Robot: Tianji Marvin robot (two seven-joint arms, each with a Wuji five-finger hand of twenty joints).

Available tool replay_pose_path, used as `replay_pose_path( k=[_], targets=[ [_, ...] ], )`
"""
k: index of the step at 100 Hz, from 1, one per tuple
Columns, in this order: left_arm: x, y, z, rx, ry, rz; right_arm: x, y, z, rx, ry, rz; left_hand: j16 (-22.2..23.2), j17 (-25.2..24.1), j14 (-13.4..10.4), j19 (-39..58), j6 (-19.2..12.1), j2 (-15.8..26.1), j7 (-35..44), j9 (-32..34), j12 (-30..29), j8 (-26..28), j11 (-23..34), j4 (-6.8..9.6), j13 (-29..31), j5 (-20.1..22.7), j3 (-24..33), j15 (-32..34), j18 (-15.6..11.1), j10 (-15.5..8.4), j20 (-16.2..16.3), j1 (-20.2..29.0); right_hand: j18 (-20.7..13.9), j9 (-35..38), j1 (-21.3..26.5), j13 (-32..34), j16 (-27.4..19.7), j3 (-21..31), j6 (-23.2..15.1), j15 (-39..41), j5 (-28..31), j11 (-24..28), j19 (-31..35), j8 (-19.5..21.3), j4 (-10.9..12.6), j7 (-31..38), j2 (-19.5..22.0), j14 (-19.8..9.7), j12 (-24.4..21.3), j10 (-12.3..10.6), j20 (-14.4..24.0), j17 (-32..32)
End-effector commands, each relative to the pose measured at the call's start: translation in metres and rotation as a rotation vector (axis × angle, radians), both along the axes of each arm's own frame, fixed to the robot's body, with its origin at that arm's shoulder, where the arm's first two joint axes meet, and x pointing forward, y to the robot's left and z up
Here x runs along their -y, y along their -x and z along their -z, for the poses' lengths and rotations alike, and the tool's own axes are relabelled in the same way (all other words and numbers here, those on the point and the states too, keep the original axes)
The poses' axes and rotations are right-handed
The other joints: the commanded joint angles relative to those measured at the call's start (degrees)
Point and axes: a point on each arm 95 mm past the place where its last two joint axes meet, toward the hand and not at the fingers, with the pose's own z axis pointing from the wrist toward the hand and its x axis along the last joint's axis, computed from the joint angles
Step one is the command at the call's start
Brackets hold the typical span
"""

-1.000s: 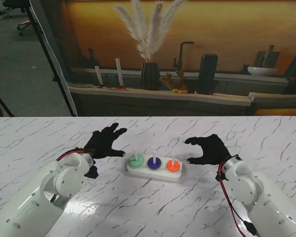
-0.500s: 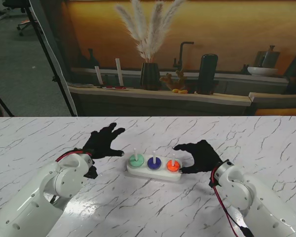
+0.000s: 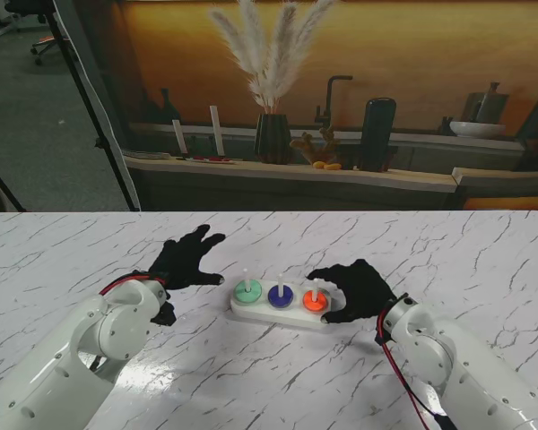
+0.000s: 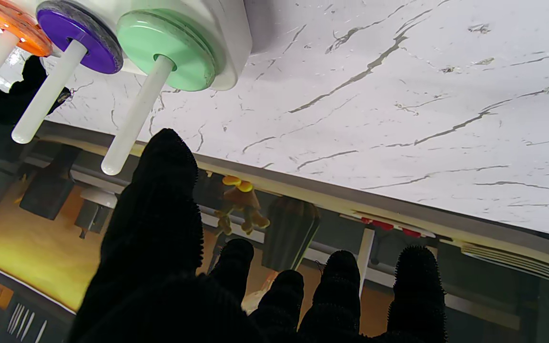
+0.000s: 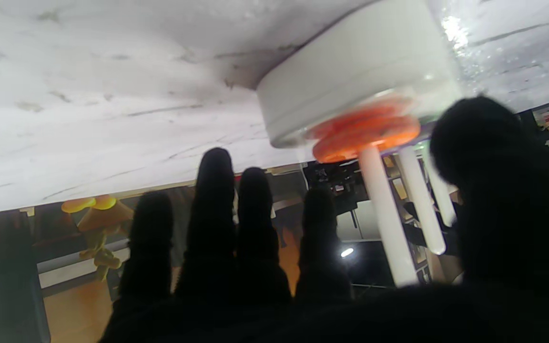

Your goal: Move the three rings of the Hanoi Tower from the left rod to the right rod

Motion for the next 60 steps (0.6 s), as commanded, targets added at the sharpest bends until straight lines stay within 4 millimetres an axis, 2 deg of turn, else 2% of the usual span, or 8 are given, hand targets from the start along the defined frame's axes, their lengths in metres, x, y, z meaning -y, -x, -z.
replay_pose_path(
  k=[1, 14, 30, 47, 60],
  targets=[
    [0.0023, 0.0028, 0.005, -0.02, 0.006, 0.014, -0.0048, 0.0027, 0.0038, -0.003, -0.002, -0.015, 1.0, -0.67, 0.52, 2.02, 0.64, 0.61, 0.09, -0.42, 0.97, 0.75, 0.23, -0.23, 0.6, 0.49, -1.35, 0.01, 1.03, 0.54, -0.06, 1.28, 16.9, -1.12, 1.23, -0.01, 2.14, -1.01, -2.1, 3.75, -1.78, 2.86, 1.8, -1.2, 2.14, 1.52, -1.85, -2.05, 2.17, -1.19, 1.96, 0.58],
    [0.0015, 0.003, 0.0054, -0.02, 0.007, 0.011, -0.0072, 0.0027, 0.0057, -0.003, 0.005, -0.025, 1.16, -0.76, 0.48, 2.55, 0.62, 0.72, 0.1, -0.35, 1.0, 0.81, 0.25, -0.26, 0.66, 0.53, -1.41, 0.1, 1.06, 0.52, 0.01, 1.2, 16.24, 0.39, 3.14, 1.33, 3.78, -1.75, -2.41, 7.14, -0.92, 6.62, 3.34, -1.05, 2.14, 3.22, -2.53, -3.01, 5.28, -2.51, 3.73, 1.67],
    [0.0009, 0.0032, 0.0063, -0.023, 0.01, 0.008, -0.0086, 0.0023, 0.0072, 0.001, 0.006, -0.025, 1.26, -0.87, 0.46, 2.97, 0.69, 1.09, 0.12, -0.35, 1.02, 0.87, 0.23, -0.3, 0.63, 0.56, -1.46, 0.09, 1.03, 0.54, 0.0, 1.13, 15.49, 3.87, 6.95, 4.41, 5.52, -3.47, -3.86, 11.25, 1.23, 12.03, 5.4, -0.48, 1.87, 5.69, -3.86, -4.31, 9.87, -5.17, 5.33, 3.77],
    [0.0005, 0.0038, 0.0074, -0.026, 0.014, 0.006, -0.0081, 0.0017, 0.0074, -0.024, 0.013, -0.027, 1.35, -0.91, 0.53, 3.24, 0.64, 1.41, 0.14, -0.26, 1.05, 0.93, 0.25, -0.36, 0.71, 0.62, -1.57, 0.13, 1.01, 0.55, -0.06, 1.08, 15.19, 4.05, 6.52, 4.36, 6.17, -3.1, -4.71, 12.5, 3.26, 13.43, 6.0, -0.04, 2.0, 6.7, -3.95, -4.45, 11.51, -5.61, 5.75, 3.68],
    [0.0003, 0.004, 0.0079, -0.026, 0.014, 0.004, -0.0085, 0.0003, 0.0066, -0.038, 0.009, -0.03, 1.4, -0.95, 0.45, 3.39, 0.64, 1.68, 0.18, -0.25, 1.05, 0.98, 0.25, -0.4, 0.7, 0.7, -1.65, 0.13, 1.02, 0.51, -0.12, 1.04, 15.0, 3.39, 4.07, 3.56, 7.42, -0.83, -6.05, 14.13, 4.17, 14.51, 6.26, 0.3, 1.94, 6.46, -3.69, -4.57, 14.13, -5.65, 6.47, 3.18]
  ],
)
